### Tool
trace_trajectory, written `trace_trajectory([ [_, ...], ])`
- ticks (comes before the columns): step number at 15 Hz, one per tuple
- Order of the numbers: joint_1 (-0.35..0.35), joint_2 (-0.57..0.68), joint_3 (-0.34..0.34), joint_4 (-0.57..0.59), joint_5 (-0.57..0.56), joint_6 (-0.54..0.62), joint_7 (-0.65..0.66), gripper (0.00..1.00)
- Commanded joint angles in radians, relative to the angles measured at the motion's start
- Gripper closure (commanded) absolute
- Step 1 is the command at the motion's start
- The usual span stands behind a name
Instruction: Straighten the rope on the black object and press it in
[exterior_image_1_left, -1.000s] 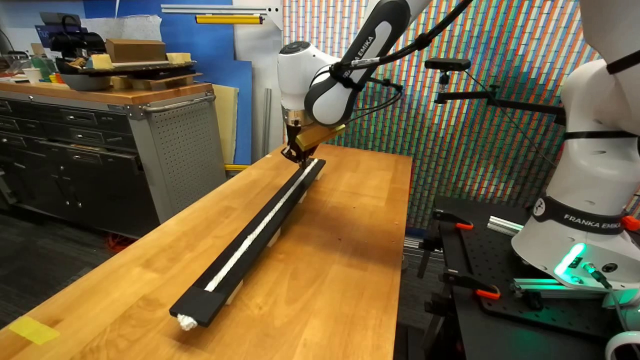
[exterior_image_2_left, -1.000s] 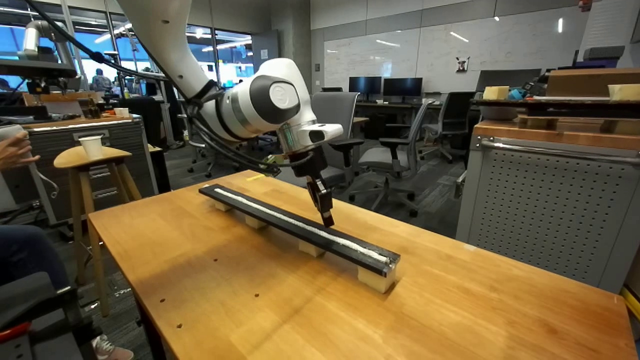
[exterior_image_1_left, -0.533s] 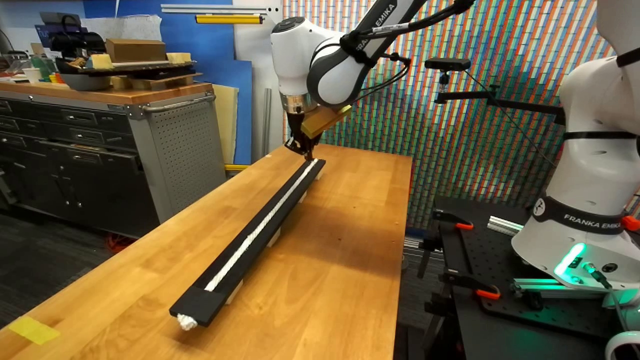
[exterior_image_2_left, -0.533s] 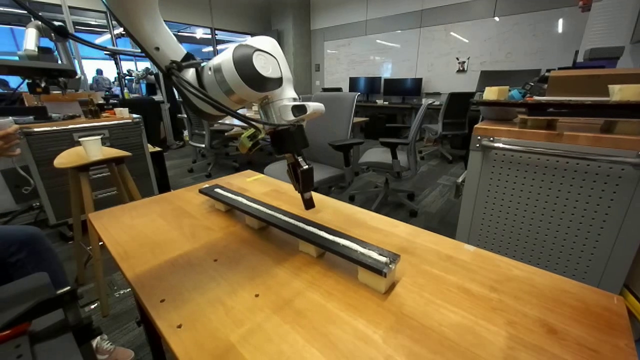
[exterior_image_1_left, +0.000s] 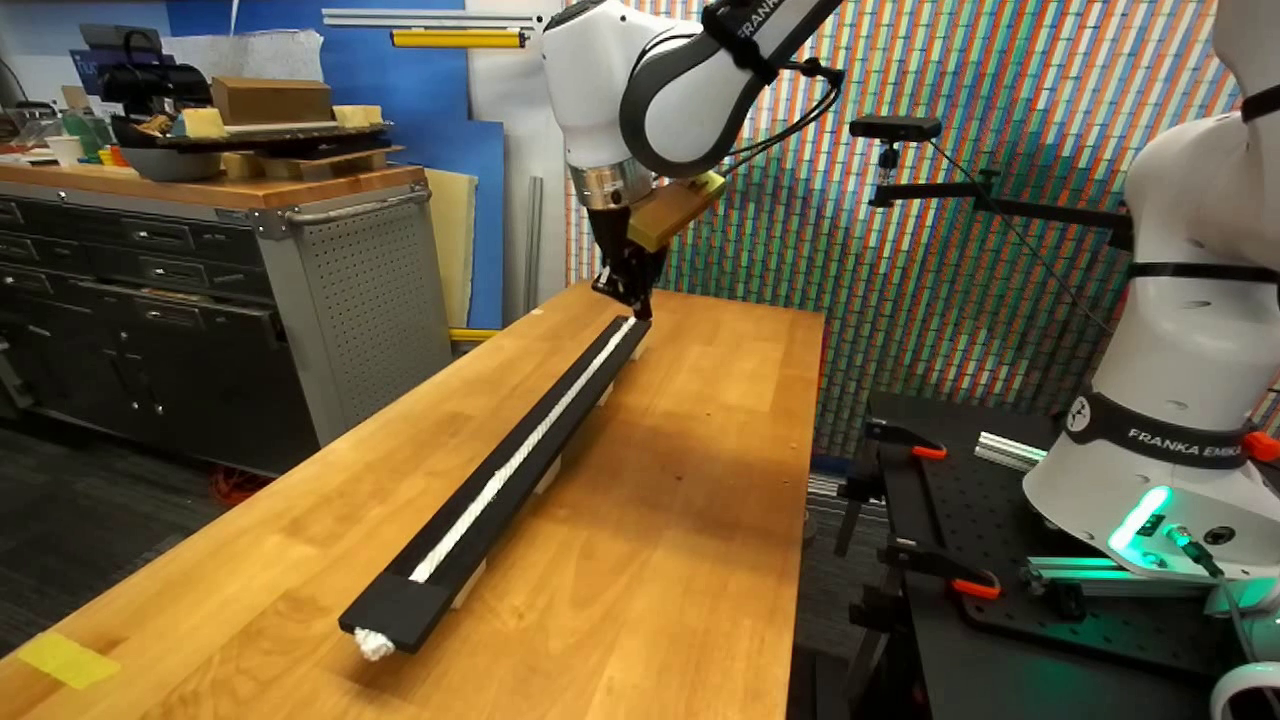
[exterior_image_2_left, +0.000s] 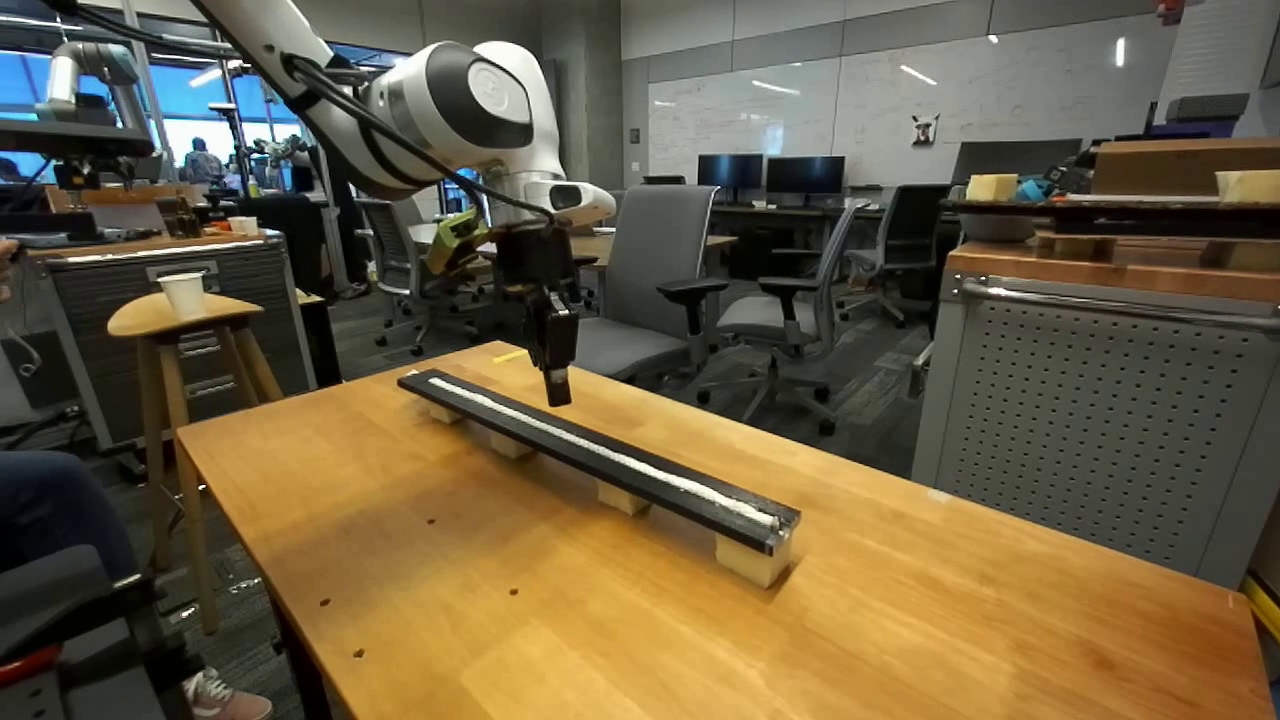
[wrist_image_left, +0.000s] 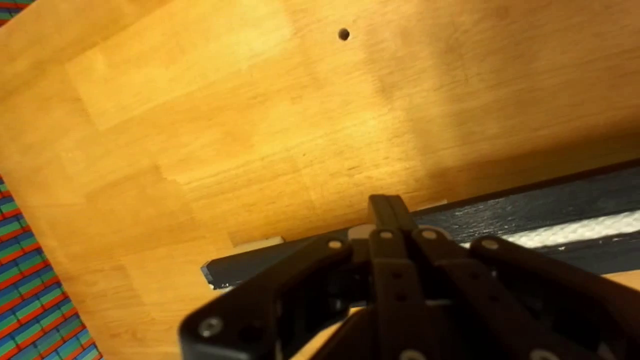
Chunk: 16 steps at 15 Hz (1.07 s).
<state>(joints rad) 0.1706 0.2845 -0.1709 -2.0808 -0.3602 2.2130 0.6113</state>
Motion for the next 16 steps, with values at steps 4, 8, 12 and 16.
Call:
trace_trajectory([
  [4,-0.051,-0.048,0.062,-0.039,0.044,-0.023,-0.052,0.68],
  [8,-0.056,-0.073,0.07,-0.063,0.051,-0.024,-0.068,0.59],
  [12,-0.057,-0.074,0.07,-0.066,0.051,-0.024,-0.07,0.59],
  [16,-0.057,-0.074,0.07,-0.067,0.051,-0.024,-0.071,0.59],
])
